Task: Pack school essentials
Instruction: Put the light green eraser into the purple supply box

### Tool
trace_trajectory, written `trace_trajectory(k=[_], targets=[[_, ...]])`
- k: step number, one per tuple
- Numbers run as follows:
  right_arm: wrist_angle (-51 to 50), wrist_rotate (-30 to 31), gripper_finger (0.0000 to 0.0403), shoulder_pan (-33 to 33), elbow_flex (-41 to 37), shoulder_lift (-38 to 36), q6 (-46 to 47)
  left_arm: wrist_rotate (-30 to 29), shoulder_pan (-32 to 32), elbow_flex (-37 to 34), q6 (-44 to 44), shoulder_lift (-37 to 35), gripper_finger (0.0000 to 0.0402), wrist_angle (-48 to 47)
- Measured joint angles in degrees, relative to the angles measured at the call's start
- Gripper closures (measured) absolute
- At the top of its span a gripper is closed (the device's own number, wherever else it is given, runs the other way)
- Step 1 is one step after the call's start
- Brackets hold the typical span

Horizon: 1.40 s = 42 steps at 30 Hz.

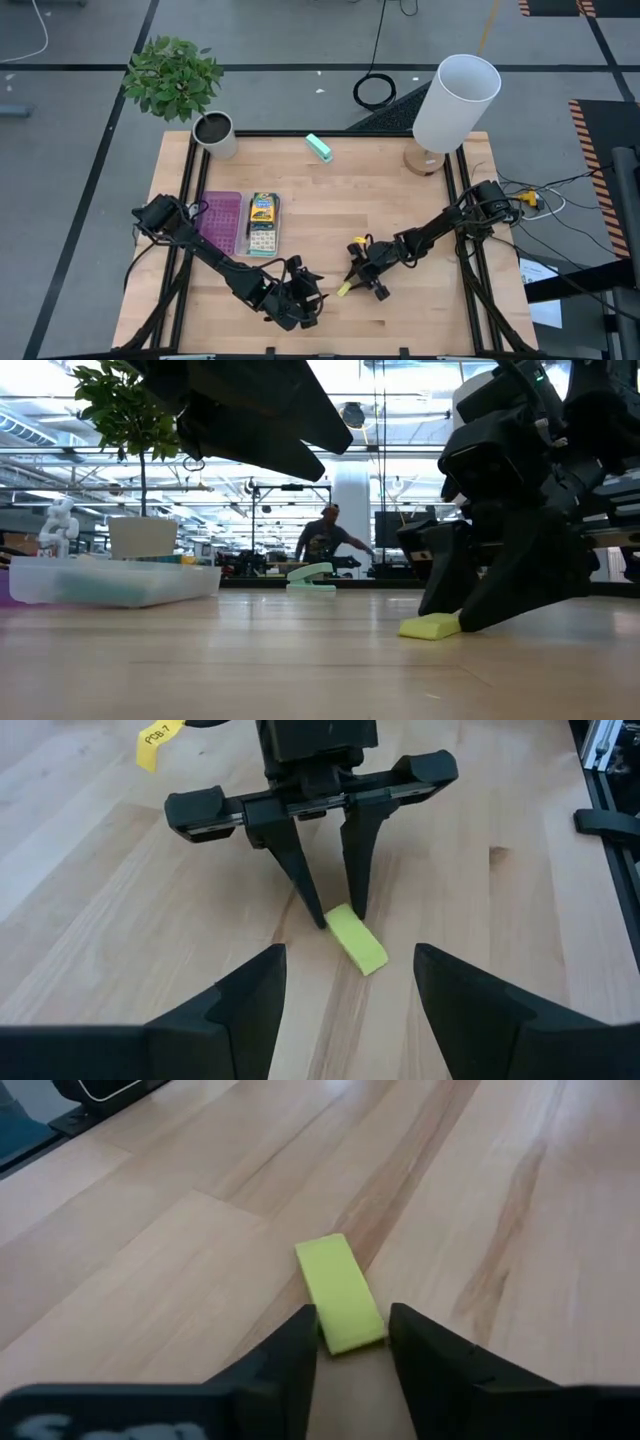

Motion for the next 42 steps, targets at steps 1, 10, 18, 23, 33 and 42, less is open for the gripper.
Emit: trace_trajectory(k=[1,10,18,23,33,42], targets=[[0.0,0.0,0.0287,0.0,0.0,0.0,0.0,0.0,0.0,0.0,0.0,0.0,0.0176,0.0],[0.0,-0.3,0.0321,0.0,0.0,0.0,-0.2,0.0,0.0,0.0,-0.1,0.0,0.0176,0.0],[0.0,-0.5,0.0322,0.0,0.0,0.0,-0.8,0.0,0.0,0.0,-0.1,0.0,0.0176,0.0],[-0.1,-0.5,0.0319,0.0,0.0,-0.3,-0.9,0.0,0.0,0.0,-0.3,0.0,0.0176,0.0],[-1.3,-0.5,0.0317,0.1,0.0,-3.4,-1.1,-1.2,0.0,0.0,-0.6,0.0,0.0176,0.0],[-4.8,-0.4,0.0317,0.1,-0.1,-6.6,-1.6,-1.4,0.6,0.0,-6.3,0.0,0.0176,-0.3]])
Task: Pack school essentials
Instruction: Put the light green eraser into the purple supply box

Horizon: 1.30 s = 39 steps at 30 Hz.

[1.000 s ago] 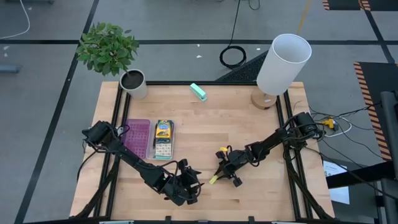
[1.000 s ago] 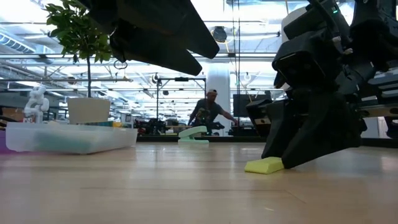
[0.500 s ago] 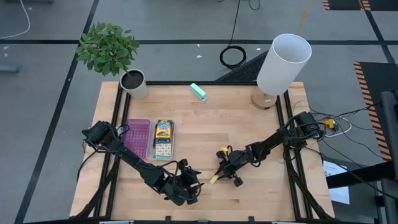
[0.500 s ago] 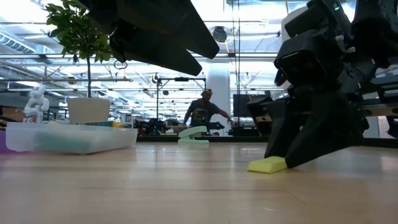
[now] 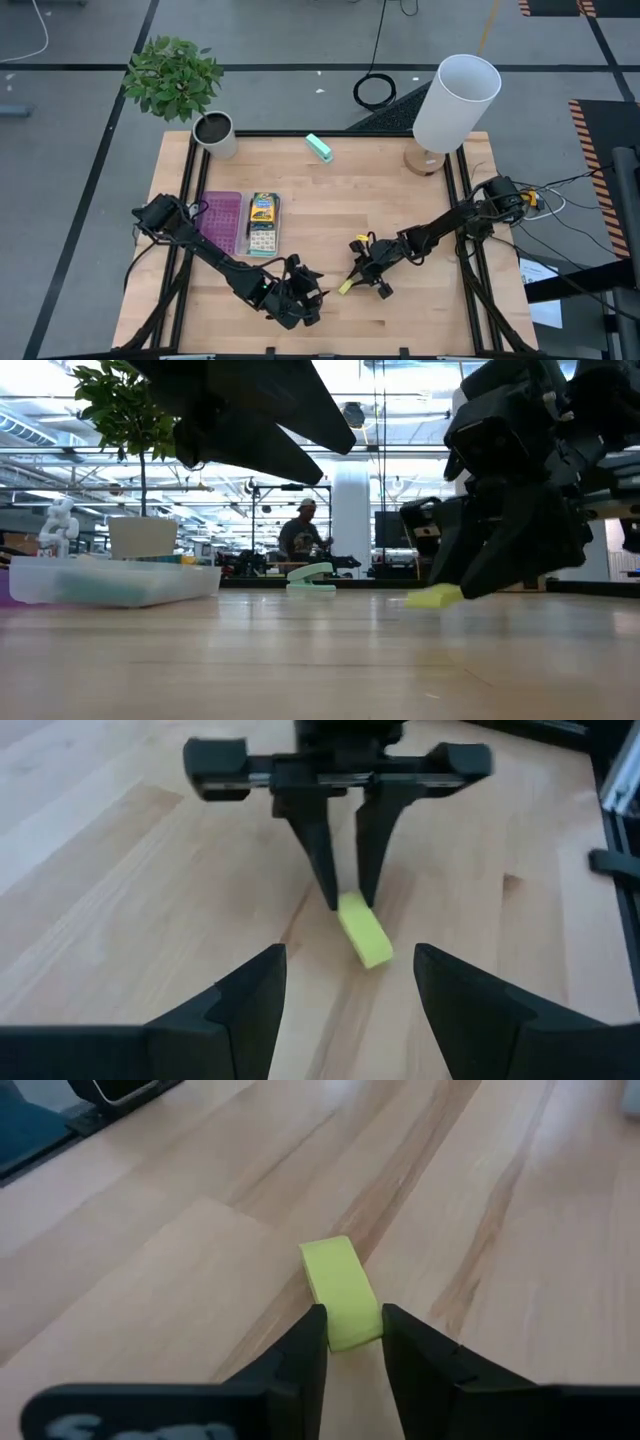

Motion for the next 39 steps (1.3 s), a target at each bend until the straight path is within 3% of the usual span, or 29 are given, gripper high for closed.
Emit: trace_trajectory(k=[6,10,16,20,29,39], targets=[[-3.7,0.1,0.0317,0.0,0.0,-5.0,-0.8,0.9,0.4,0.0,-1.1,0.0,0.0172,0.0],[-8.1,0.7,0.0316,0.0,0.0,-9.5,-1.2,0.7,0.4,0.0,0.4,0.0,0.0141,0.1],[-16.5,7.9,0.0316,2.0,0.0,-17.2,-3.2,-2.6,0.3,0.0,4.0,0.0,0.0063,2.4],[-19.0,14.5,0.0316,4.2,0.0,-21.6,-5.1,-2.6,1.5,0.0,4.7,0.0,0.0043,7.1],[-18.9,30.4,0.0316,10.6,0.0,-26.7,-12.4,1.2,4.1,0.0,9.1,0.0,0.0090,16.5],[-14.4,47.3,0.0316,16.8,0.0,-27.0,-21.2,-4.1,4.1,0.0,12.4,0.0,0.0127,19.9]])
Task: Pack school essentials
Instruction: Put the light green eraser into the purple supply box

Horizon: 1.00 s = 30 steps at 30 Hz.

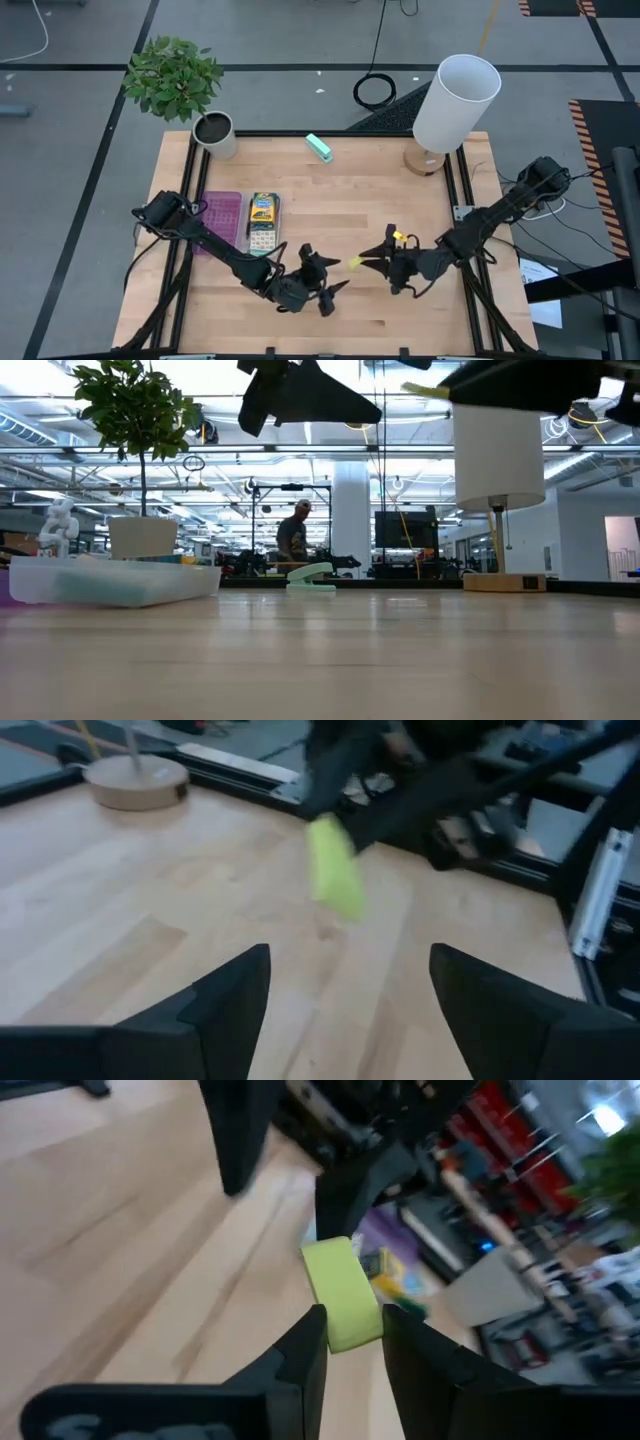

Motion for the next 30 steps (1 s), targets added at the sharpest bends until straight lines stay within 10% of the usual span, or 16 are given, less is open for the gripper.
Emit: trace_trajectory(k=[20,30], targets=[[6.8,8.5,0.0316,4.0,0.0,0.0,-7.5,-1.9,2.9,0.0,1.7,0.0,0.0125,14.0],[6.8,12.8,0.0316,4.0,0.0,0.0,-8.4,-1.3,3.8,0.0,0.9,0.0,0.0207,13.8]])
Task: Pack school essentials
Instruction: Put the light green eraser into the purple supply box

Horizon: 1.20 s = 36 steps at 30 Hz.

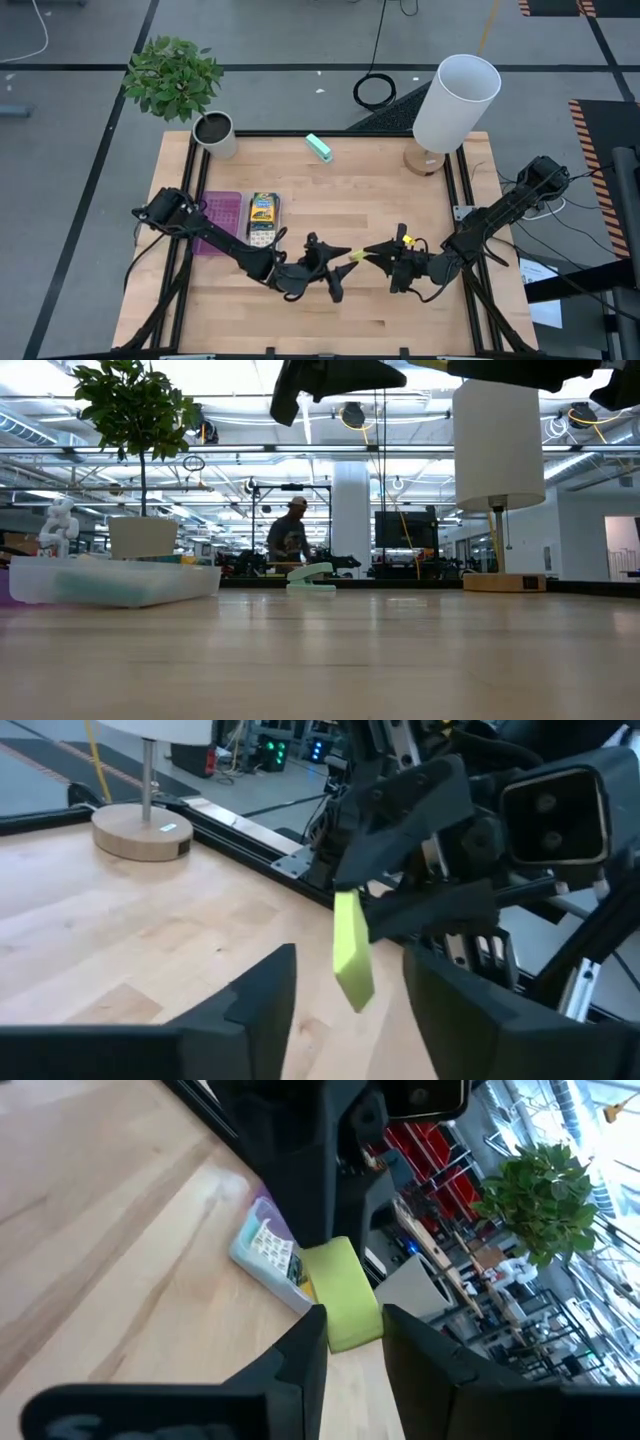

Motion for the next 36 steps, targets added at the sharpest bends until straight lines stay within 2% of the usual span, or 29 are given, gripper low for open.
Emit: trace_trajectory(k=[20,26,30,36], targets=[[0.0,-0.1,0.0316,0.0,0.0,0.0,0.0,2.7,0.7,0.0,2.6,0.0,0.0366,0.0],[-0.1,-0.1,0.0312,0.0,0.0,0.0,0.0,2.9,0.6,0.0,3.3,0.0,0.0381,0.0],[0.0,-0.4,0.0280,0.5,0.0,0.0,1.6,2.9,0.7,0.0,3.3,0.0,0.0368,-0.6],[0.0,-0.3,0.0188,0.9,0.0,0.0,6.3,2.9,0.4,0.0,5.0,0.0,0.0373,-1.3]])
